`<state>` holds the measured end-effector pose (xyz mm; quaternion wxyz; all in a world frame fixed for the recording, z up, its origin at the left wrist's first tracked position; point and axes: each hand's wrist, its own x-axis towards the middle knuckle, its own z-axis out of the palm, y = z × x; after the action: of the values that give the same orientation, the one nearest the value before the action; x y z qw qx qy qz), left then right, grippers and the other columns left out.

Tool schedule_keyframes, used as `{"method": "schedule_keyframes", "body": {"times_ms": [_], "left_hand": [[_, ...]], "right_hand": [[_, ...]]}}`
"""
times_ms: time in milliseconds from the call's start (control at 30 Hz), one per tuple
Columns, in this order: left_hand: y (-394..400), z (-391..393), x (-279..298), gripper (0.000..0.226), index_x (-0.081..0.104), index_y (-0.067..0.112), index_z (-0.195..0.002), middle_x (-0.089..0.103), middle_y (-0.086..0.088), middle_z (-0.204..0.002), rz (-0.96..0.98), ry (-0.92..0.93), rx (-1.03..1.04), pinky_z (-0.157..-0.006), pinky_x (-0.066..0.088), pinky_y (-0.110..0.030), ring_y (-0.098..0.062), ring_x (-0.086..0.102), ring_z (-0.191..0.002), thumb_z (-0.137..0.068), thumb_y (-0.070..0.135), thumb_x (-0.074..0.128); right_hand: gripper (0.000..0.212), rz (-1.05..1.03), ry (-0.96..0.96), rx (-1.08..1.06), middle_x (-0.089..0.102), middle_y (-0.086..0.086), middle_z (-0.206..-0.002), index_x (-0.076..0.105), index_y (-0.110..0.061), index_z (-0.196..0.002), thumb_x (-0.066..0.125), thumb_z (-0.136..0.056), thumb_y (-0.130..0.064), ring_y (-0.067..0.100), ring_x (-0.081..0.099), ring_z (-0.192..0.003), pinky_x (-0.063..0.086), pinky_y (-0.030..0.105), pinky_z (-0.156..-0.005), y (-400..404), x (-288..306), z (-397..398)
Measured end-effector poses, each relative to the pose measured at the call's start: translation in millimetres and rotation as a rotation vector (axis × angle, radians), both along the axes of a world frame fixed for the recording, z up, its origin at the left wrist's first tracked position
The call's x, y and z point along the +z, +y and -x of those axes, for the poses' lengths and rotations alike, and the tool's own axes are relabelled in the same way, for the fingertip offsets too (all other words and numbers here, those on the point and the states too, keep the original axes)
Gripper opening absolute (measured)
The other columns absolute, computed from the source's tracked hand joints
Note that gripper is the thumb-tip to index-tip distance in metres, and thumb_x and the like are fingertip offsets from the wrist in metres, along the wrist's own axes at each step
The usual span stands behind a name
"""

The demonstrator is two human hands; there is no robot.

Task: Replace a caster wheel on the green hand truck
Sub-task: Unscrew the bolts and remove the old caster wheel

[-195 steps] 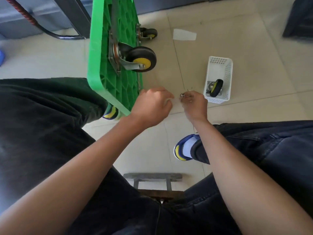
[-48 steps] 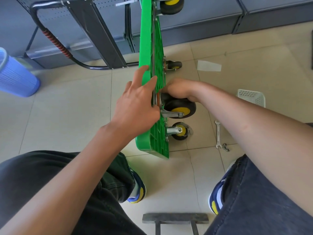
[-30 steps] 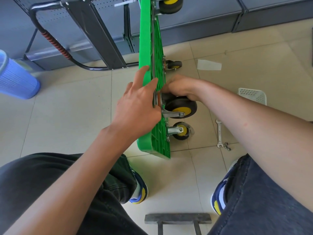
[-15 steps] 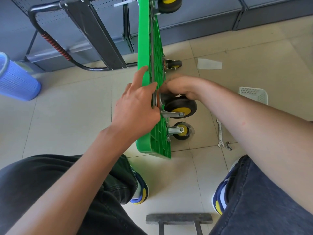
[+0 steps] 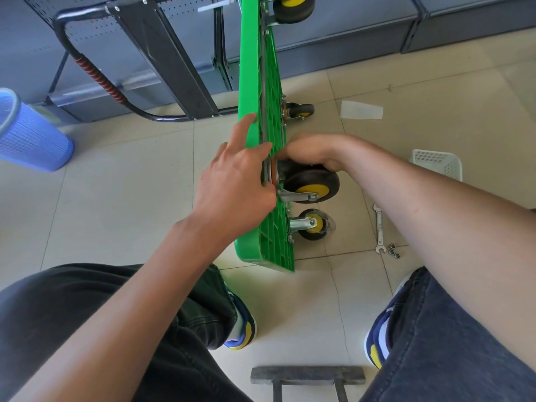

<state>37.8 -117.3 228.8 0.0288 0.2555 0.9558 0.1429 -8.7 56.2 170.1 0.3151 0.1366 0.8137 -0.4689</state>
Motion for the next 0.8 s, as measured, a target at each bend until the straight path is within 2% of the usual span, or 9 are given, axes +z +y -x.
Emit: {"method": "schedule_keyframes", "body": {"times_ms": [167, 333, 433, 700, 800], "left_hand": [[-0.8, 0.2, -0.1, 0.054, 0.058, 0.021, -0.139, 0.014, 0.008, -0.164, -0.003, 0.004, -0.004, -0.087, 0.049, -0.042, -0.029, 0.051, -0.127, -0.087, 0.016, 0.067], [-0.3, 0.4, -1.2, 0.051, 0.06, 0.021, -0.138, 0.015, 0.008, -0.164, -0.008, 0.009, -0.009, -0.085, 0.049, -0.04, -0.029, 0.052, -0.126, -0.087, 0.016, 0.067], [-0.5, 0.8, -1.2, 0.05, 0.06, 0.022, -0.137, 0.015, 0.009, -0.164, -0.004, 0.011, -0.007, -0.085, 0.049, -0.04, -0.029, 0.051, -0.126, -0.087, 0.017, 0.067], [-1.1, 1.5, -3.0, 0.052, 0.059, 0.023, -0.138, 0.014, 0.009, -0.164, -0.01, 0.02, -0.011, -0.083, 0.048, -0.037, -0.028, 0.05, -0.128, -0.087, 0.017, 0.069], [-1.2, 1.7, -2.6, 0.052, 0.06, 0.023, -0.138, 0.014, 0.009, -0.164, -0.01, 0.014, -0.008, -0.086, 0.05, -0.041, -0.029, 0.049, -0.129, -0.087, 0.017, 0.069]], "right_hand": [[0.023, 0.008, 0.003, -0.011, 0.068, 0.014, -0.091, 0.067, -0.008, -0.11, 0.056, -0.101, -0.026, 0.027, 0.066, -0.07, 0.059, 0.041, -0.076, -1.0, -1.5, 1.8], [0.022, 0.002, -0.003, 0.007, 0.072, 0.013, -0.099, 0.068, -0.009, -0.11, 0.06, -0.099, -0.026, 0.029, 0.069, -0.085, 0.058, 0.046, -0.089, 2.5, -0.9, 3.8], [0.019, 0.001, -0.004, 0.034, 0.072, 0.009, -0.101, 0.07, -0.01, -0.109, 0.06, -0.099, -0.023, 0.026, 0.069, -0.094, 0.057, 0.043, -0.09, 5.4, 0.4, 5.7], [0.021, 0.022, 0.001, 0.041, 0.074, 0.008, -0.106, 0.07, -0.011, -0.113, 0.062, -0.099, -0.024, 0.024, 0.07, -0.102, 0.056, 0.043, -0.093, 7.4, 1.7, 6.8], [0.023, 0.068, 0.005, 0.026, 0.075, 0.007, -0.108, 0.071, -0.012, -0.116, 0.061, -0.1, -0.025, 0.023, 0.07, -0.103, 0.056, 0.043, -0.096, 8.4, 2.0, 6.3]]}}
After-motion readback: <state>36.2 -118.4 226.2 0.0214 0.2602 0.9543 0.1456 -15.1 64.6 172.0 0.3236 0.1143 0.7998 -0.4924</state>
